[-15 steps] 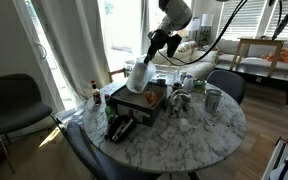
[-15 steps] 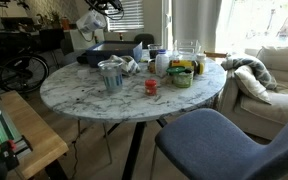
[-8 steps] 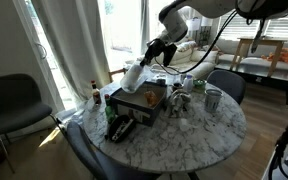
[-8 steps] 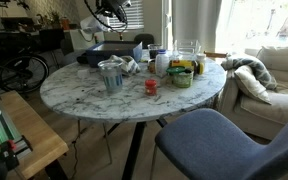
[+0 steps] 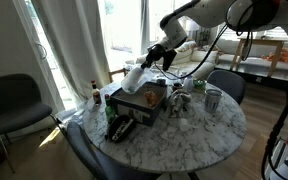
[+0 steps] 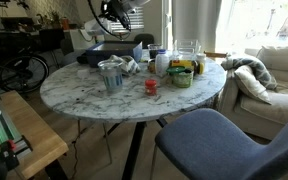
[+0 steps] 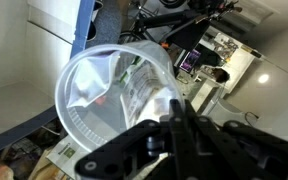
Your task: Empty the plastic cup into the blue box and put it on the table
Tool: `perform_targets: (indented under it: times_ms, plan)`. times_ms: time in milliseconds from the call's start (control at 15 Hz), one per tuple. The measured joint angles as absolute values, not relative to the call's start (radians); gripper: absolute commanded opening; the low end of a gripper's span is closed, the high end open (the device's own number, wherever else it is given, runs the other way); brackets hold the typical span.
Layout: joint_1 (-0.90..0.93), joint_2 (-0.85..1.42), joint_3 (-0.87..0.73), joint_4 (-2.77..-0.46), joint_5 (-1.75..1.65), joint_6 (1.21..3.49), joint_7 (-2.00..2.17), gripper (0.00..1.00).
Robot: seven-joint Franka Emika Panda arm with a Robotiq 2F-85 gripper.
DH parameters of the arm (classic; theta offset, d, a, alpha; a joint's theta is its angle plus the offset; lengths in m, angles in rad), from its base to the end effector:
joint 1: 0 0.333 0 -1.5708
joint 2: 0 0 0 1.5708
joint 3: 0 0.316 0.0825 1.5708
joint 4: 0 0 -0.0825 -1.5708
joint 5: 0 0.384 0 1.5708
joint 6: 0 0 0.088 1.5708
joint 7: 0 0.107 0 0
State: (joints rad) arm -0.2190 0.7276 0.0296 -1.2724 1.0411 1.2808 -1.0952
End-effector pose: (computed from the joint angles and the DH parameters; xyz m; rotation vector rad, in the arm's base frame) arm 0.6857 -0.0247 0.3506 -1.7269 -0.7508 -0.1388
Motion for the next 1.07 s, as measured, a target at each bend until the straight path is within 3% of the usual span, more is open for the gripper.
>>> perform_targets:
  times_ms: [1067]
  plan:
    - [-0.239, 0.967, 0.114, -1.004, 1.068, 1.049, -1.048, 0.01]
